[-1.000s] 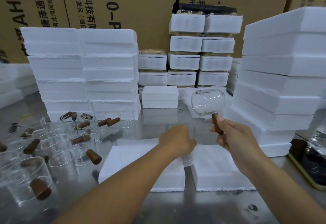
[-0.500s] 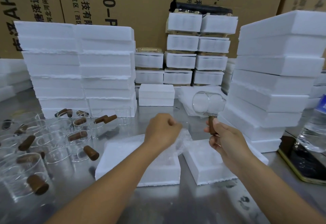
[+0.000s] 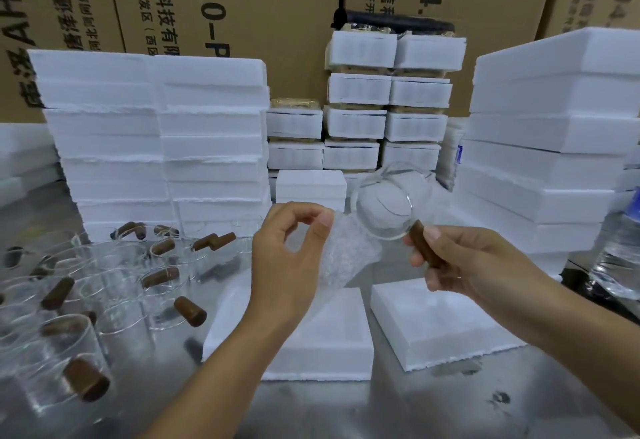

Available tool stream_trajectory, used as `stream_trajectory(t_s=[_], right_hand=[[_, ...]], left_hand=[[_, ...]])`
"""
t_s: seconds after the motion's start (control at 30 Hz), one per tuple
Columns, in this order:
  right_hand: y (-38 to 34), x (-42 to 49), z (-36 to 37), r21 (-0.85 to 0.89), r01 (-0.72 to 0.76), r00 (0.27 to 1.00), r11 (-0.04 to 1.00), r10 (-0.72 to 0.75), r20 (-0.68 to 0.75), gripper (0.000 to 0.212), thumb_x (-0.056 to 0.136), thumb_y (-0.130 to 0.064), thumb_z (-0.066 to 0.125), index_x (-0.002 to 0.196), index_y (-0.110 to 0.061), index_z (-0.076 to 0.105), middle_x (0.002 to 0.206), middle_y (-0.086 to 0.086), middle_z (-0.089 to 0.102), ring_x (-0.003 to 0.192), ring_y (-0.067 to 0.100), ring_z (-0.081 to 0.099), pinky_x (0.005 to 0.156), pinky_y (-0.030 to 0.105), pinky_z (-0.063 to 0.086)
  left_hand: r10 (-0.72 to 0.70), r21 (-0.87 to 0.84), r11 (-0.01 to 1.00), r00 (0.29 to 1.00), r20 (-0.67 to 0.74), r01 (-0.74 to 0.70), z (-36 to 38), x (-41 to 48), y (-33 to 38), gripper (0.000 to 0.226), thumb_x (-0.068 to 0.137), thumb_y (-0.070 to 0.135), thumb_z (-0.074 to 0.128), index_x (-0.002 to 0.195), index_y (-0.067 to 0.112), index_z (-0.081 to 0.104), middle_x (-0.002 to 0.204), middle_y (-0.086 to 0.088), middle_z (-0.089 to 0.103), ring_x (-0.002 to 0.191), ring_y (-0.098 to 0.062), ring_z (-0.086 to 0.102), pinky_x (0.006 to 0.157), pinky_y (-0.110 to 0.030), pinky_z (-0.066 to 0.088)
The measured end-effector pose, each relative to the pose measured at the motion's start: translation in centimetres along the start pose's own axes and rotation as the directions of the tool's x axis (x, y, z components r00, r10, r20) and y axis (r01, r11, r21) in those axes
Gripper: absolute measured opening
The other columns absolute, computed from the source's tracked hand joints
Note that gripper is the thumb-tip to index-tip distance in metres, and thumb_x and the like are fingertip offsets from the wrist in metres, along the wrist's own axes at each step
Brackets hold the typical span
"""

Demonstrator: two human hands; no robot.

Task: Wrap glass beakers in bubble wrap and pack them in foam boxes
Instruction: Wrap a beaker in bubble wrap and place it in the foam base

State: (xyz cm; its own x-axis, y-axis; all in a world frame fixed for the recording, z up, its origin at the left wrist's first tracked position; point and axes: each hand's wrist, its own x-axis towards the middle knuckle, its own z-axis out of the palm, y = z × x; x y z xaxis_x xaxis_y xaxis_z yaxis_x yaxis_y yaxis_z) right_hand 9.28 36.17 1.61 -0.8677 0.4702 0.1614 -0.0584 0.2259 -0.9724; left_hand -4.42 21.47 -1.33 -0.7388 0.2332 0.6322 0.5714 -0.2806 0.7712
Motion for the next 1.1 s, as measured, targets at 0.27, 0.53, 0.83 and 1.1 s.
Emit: stream_trajectory(t_s=[0.27,0.53,0.83,1.1], right_hand=[[0.3,-0.4,-1.2,-0.337,-0.102,0.991,0.936,0.124,0.046,0.029,0.095,-0.026,0.05,0.082,-0.014,0.074,0.066,-0.006,0.064,0.051,0.01,0.056,0.061,0.022,0.049],[1.8,0.8,-0.4,-0.443,-0.156,0.988,0.883,0.146,-0.056,0.03,0.094,-0.031,0.053,0.077,-0.015,0.071,0.066,-0.005,0.066,0.049,0.008,0.059,0.06,0.026,0.05],[2.2,1.4,1.0,-0.256,-0.221,0.974,0.941,0.2,-0.104,0.028,0.092,-0.03,0.056,0.081,-0.009,0.071,0.066,-0.001,0.063,0.043,0.007,0.055,0.049,0.018,0.047],[2.2,1.4,2.3,-0.229,-0.228,0.972,0.946,0.211,-0.1,0.028,0.093,-0.029,0.056,0.077,-0.011,0.071,0.059,-0.004,0.064,0.042,0.008,0.055,0.049,0.018,0.05]], left_hand=[[-0.03,0.022,0.999,1.0,0.004,0.03,-0.6,-0.4,-0.1,0.015,0.085,0.023,0.066,0.073,0.033,0.064,0.082,0.011,0.063,0.08,0.002,0.058,0.089,-0.021,0.045],[-0.044,0.029,0.999,0.987,0.156,0.04,-0.8,-1.5,-0.9,0.01,0.076,0.04,0.062,0.074,0.031,0.065,0.077,0.014,0.065,0.078,-0.002,0.06,0.084,-0.018,0.045],[-0.116,0.328,0.943,0.868,0.484,-0.056,-1.9,-2.9,-1.9,0.012,0.088,0.031,0.062,0.076,0.03,0.063,0.081,0.017,0.064,0.08,0.003,0.056,0.076,-0.002,0.037],[-0.269,0.607,0.791,0.852,0.449,-0.07,-0.1,-2.4,-1.7,0.031,0.083,0.041,0.062,0.073,0.028,0.036,0.061,0.008,0.046,0.056,-0.01,0.042,0.058,-0.028,0.039]])
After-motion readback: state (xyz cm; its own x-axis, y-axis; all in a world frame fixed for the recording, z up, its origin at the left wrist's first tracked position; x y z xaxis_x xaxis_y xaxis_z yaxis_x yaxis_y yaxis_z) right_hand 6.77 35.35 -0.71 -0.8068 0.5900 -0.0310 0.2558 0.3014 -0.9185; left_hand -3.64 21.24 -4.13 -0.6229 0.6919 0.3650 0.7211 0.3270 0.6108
